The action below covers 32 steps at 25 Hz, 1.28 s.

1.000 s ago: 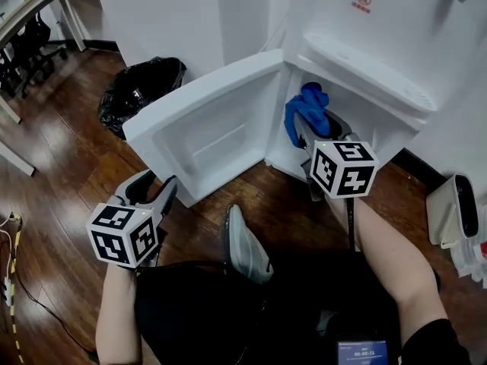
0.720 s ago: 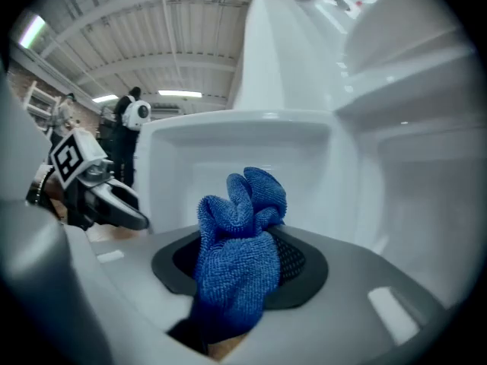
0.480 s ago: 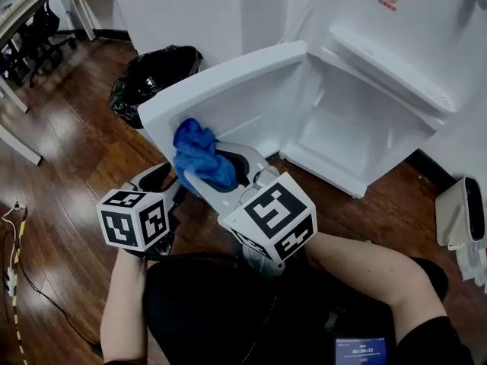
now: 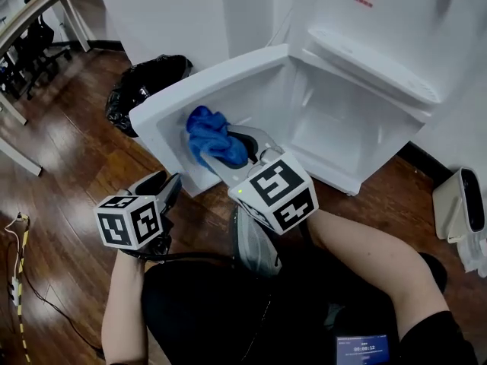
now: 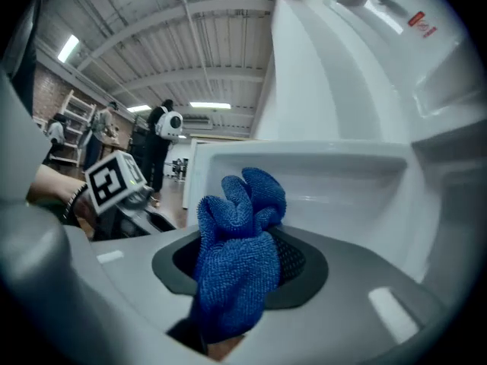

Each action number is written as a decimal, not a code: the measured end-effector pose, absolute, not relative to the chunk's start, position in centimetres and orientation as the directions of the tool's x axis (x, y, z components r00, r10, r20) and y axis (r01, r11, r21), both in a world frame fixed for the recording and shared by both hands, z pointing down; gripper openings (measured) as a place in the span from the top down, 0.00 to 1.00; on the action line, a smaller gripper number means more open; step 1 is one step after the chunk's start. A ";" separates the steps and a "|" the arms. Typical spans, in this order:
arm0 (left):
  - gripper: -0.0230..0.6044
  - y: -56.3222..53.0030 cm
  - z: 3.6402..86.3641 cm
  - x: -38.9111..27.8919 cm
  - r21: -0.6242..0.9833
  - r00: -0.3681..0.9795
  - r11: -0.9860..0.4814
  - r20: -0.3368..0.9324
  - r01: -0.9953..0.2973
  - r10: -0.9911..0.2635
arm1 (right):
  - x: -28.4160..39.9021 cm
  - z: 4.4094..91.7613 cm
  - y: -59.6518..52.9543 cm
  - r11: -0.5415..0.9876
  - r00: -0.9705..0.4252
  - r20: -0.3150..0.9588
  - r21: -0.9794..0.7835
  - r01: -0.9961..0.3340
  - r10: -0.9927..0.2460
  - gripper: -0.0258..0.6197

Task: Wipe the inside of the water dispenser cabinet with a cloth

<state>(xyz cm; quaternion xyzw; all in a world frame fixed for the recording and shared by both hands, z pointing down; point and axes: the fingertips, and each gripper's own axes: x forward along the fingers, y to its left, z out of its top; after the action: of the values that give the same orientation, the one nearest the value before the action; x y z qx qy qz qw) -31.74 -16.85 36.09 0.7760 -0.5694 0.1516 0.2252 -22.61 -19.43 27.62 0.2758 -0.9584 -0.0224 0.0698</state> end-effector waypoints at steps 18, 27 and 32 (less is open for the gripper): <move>0.78 -17.1 35.5 -31.0 0.169 0.331 -0.284 0.467 -0.944 -0.820 | -13.0 33.3 -25.8 0.666 -0.648 0.217 0.013 -0.746 -0.730 0.70; 0.79 -17.1 36.3 -31.8 0.179 0.301 -0.243 0.498 -0.953 -0.813 | -28.2 26.9 -12.6 0.933 -0.931 0.069 0.026 -0.358 -0.359 0.70; 0.80 -16.8 35.8 -31.8 0.187 0.313 -0.253 0.472 -0.949 -0.824 | -27.7 28.2 -14.7 0.935 -0.928 0.114 0.010 -0.356 -0.354 0.70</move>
<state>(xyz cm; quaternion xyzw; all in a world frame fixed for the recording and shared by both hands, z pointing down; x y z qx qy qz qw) -31.80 -16.83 35.85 0.7791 -0.5690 0.1405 0.2226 -27.65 -14.65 28.19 0.1807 -0.9818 0.0055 0.0572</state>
